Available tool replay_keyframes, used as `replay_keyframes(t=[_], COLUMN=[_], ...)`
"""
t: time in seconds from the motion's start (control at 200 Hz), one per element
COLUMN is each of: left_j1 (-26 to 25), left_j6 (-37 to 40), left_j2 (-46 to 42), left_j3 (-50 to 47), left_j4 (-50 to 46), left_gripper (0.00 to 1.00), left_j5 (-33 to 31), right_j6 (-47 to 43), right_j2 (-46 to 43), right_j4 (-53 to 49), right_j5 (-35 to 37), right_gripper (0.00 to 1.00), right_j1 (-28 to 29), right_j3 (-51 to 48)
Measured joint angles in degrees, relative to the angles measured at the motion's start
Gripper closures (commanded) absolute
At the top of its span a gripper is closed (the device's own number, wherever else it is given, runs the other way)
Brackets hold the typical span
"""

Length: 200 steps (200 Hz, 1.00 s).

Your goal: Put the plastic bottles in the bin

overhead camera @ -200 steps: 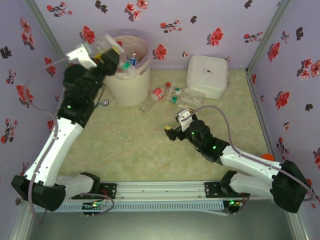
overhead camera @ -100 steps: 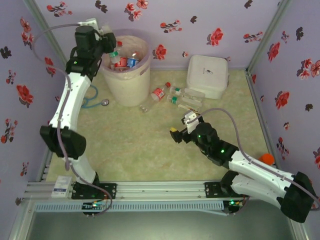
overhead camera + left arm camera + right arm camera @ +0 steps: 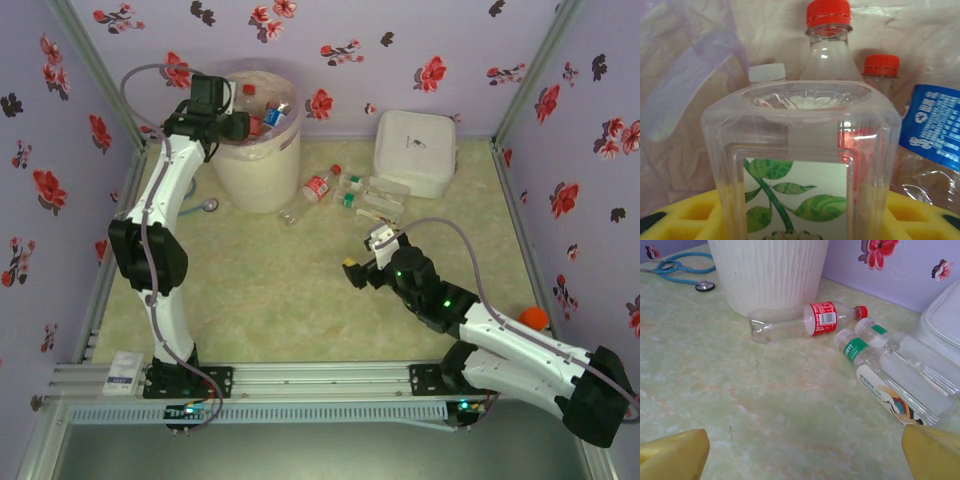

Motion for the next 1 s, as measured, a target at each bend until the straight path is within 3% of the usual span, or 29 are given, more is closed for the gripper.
replay_keyframes(t=[0.125,0.355,0.53,0.8,1.0], left_j1=[-0.3,-0.2,-0.2,-0.2,-1.0], left_j6=[0.5,-0.4,-0.5,-0.2,-0.2], left_j2=[-2.3,-5.8,-11.5,-21.5,-34.1], left_j3=[-3.9,-5.1,-4.8,-4.6,-15.5], left_j4=[2.8,2.9,2.9,3.0,4.3], left_gripper=[0.22,0.06,0.0,0.0,0.0], left_j5=[1.2,7.1,9.9,11.1,11.2], right_j6=[0.0,0.1,1.6,7.6,12.1], right_j2=[0.0,0.0,-0.7,-3.8,-4.3], right_j4=[-0.7,-0.9,-0.9,-3.5,-6.4], right_j5=[0.5,1.4,1.8,3.5,2.7], right_gripper=[0.01,0.01,0.01,0.02,0.01], right_j1=[-0.1,-1.0,-2.4,-6.2,-12.6], right_j3=[0.0,0.0,0.0,0.1,1.7])
